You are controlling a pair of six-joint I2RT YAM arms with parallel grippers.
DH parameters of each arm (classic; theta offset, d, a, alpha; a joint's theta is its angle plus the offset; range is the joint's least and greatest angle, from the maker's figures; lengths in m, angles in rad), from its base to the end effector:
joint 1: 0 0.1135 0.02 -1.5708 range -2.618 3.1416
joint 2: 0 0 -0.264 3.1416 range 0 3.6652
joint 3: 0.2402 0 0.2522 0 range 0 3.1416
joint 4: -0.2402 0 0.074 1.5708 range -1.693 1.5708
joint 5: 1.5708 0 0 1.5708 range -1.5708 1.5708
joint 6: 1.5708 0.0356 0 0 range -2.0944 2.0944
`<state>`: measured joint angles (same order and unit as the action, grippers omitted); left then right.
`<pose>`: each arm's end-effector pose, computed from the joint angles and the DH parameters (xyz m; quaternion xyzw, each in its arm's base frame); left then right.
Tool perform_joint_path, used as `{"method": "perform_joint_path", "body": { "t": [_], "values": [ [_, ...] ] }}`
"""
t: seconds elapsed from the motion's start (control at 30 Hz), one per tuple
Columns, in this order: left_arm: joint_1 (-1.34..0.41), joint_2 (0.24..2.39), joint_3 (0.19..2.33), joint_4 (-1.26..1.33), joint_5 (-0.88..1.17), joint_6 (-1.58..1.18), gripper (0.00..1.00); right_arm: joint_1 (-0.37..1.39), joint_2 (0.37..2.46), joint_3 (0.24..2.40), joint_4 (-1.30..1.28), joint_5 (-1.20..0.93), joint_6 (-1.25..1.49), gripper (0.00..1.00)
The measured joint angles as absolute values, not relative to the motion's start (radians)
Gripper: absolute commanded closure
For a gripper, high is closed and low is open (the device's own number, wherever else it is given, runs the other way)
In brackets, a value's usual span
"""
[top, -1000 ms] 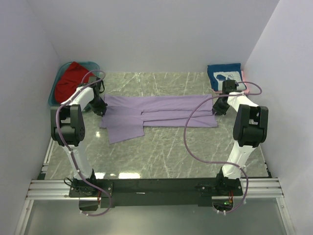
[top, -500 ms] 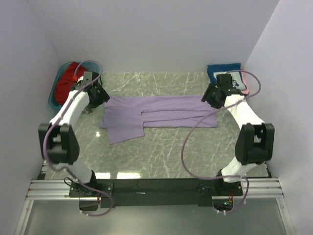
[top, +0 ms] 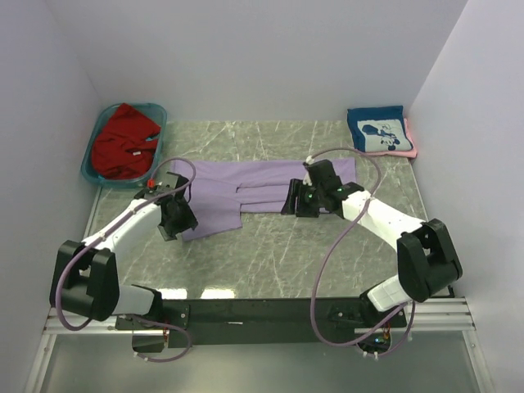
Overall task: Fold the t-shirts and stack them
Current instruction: Fold the tshirt
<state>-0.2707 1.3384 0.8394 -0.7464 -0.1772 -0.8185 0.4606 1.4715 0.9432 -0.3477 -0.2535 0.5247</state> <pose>0.2309 -0.0576 0.2025 -0.2797 0.9424 -0.0089 0.1832 0.2693 0.1436 0.2212 -0.0131 0.9336 0.2645 0.2413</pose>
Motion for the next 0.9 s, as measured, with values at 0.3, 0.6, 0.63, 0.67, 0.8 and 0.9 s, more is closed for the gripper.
{"method": "perform_joint_path", "body": {
  "t": [0.3,0.6,0.63,0.67,0.8,0.9],
  "values": [
    [-0.29,1.476,0.837,-0.679,-0.18,-0.837,0.5,0.495,1.354,0.842,-0.324,-0.274,0.546,0.38],
    [-0.31,1.543,0.848,-0.66,-0.181,-0.861,0.77,0.495,1.336,0.815,-0.323,-0.267,0.538,0.38],
    [-0.311,1.547,0.852,-0.655,-0.181,-0.86,0.81,0.495,1.336,0.815,-0.323,-0.266,0.536,0.38],
    [-0.313,1.55,0.856,-0.654,-0.181,-0.86,0.87,0.495,1.336,0.815,-0.323,-0.266,0.534,0.38],
    [-0.317,1.563,0.873,-0.658,-0.183,-0.859,0.99,0.495,1.338,0.815,-0.322,-0.263,0.528,0.38],
    [-0.317,1.578,0.902,-0.677,-0.2,-0.853,0.99,0.495,1.343,0.815,-0.322,-0.259,0.524,0.38]
  ]
}}
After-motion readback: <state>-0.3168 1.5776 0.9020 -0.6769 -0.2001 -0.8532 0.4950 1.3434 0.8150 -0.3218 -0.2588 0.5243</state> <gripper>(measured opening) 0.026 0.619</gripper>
